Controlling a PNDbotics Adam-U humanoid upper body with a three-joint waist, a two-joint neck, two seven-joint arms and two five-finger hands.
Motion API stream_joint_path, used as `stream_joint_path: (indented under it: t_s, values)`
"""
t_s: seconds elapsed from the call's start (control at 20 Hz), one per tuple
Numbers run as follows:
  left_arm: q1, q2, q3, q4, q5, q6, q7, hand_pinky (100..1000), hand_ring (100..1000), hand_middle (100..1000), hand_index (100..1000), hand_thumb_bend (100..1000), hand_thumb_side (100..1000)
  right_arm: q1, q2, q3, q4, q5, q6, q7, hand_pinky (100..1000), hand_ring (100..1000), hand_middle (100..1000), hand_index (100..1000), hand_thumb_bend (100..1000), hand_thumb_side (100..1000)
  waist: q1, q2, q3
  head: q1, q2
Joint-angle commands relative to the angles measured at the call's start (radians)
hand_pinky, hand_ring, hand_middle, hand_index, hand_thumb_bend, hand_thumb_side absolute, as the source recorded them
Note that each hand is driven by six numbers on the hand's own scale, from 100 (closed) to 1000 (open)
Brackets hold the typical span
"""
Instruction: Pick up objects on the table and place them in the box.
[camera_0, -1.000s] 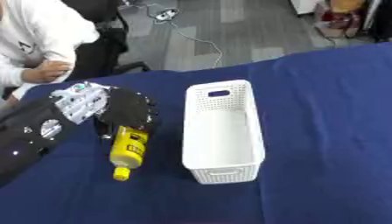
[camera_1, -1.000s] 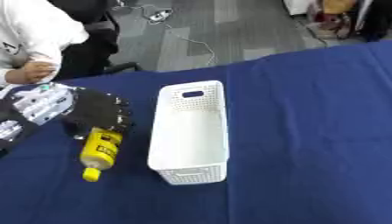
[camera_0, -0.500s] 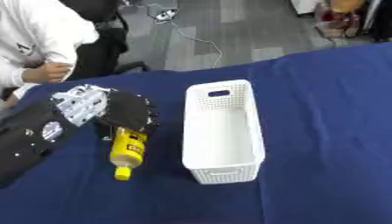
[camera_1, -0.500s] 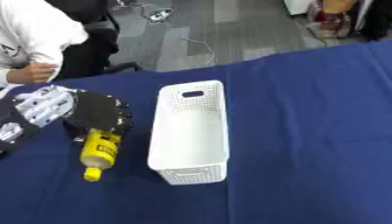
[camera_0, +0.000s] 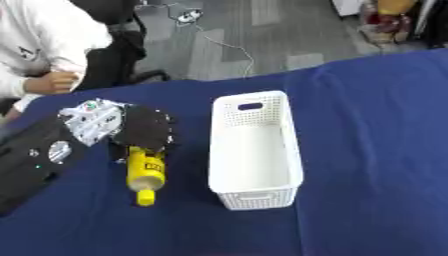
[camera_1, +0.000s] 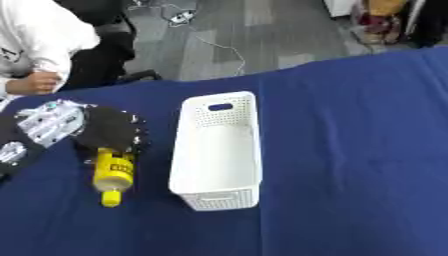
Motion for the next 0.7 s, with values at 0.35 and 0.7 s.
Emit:
stream_joint_path:
  t_s: [0.35,0.7]
  values:
    - [0.003,0.024,0.029,-0.006,0.056,-0.041,0.056,585,474,516,561,545,674,-0.016,-0.008,-0.008,-0.016,-0.006,-0.002,0.004,315,410,492,573,114,885,-0.009,-0.015,0.007,0.005,-0.009]
    - [0.026,0.037,0.057,-0.035,0.168,-0.041,0.025,409,276,250,424,385,783,-0.014,-0.008,-0.009,-0.016,-0.006,-0.002,0.004,316,410,492,573,115,884,-0.012,-0.016,0.011,0.002,-0.01]
